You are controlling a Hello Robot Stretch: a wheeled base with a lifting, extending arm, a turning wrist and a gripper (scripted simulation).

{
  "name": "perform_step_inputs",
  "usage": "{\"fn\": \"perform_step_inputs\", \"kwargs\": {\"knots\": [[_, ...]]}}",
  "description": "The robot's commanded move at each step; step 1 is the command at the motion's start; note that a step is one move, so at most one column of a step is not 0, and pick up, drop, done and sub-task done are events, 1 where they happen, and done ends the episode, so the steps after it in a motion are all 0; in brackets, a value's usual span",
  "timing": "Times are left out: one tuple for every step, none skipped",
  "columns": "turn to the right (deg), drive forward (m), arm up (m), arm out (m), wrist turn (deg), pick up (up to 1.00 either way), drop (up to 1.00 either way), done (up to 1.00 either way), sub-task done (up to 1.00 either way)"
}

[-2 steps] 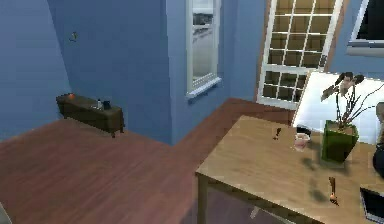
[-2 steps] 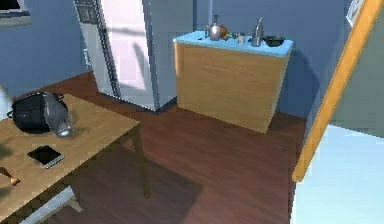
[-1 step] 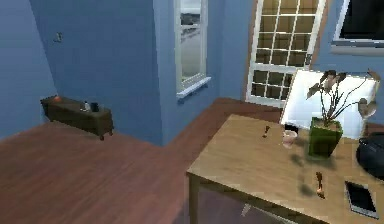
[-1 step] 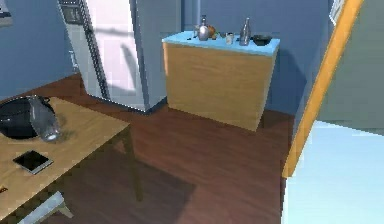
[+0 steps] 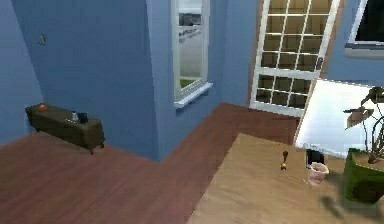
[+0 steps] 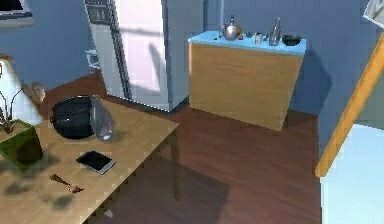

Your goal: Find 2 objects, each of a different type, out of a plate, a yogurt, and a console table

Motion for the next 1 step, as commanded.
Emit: {"fn": "perform_step_inputs", "kwargs": {"knots": [[-45.0, 0.0, 0.0, 0.0, 0.0, 0.0, 0.0, 0.0, 0.0]]}}
